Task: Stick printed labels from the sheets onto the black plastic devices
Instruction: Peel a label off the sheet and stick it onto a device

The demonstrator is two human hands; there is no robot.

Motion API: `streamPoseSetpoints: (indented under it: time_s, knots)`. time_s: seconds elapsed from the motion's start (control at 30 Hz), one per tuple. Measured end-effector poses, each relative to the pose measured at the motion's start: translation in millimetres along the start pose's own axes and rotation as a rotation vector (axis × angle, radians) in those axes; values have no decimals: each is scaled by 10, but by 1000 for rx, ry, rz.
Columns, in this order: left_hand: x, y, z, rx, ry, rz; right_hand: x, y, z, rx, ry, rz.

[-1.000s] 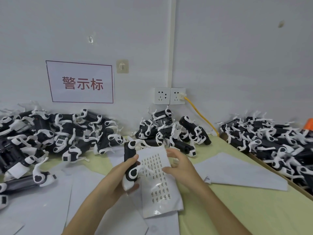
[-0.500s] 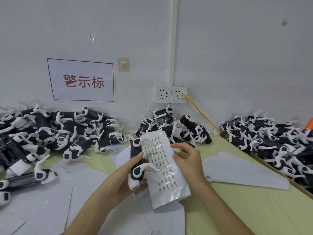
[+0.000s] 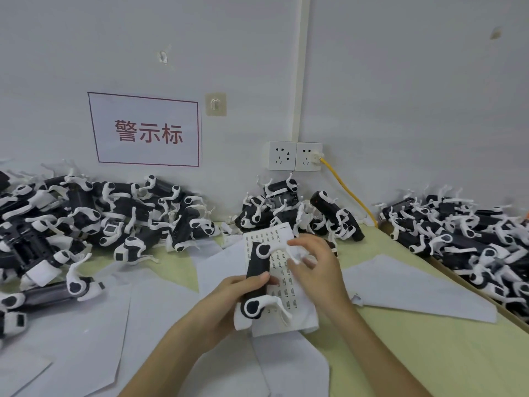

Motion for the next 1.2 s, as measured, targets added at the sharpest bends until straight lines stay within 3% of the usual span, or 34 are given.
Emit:
streamPoseSetpoints:
  time_s: [0.1, 0.17, 0.33, 0.5, 0.73, 1.2]
  knots:
    - [-19, -28, 10, 37, -23, -44, 98, 192, -16, -216, 85, -222]
    - [-48, -42, 20, 63, -45, -86, 142, 204, -32, -261, 124, -272]
    - [-84, -89, 33, 108, -82, -273, 132, 185, -33, -246, 126, -278]
    - [87, -176, 8, 123, 97, -364, 204, 240, -71, -298, 219, -253]
    - [-82, -126, 74, 130, 0, -335, 332, 160, -95, -263, 383, -298]
    - [-128, -103, 72, 112, -38, -349, 389, 155, -109, -302, 326, -341]
Point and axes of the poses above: each hand's wrist, its own z-axis towards the middle knuckle, its own x-axis out of the palm, y = z × x, the point moved 10 cm from there along z, towards the middle knuckle, and after that the axes turned 14 degrees about -z, right-handed, at the moved point
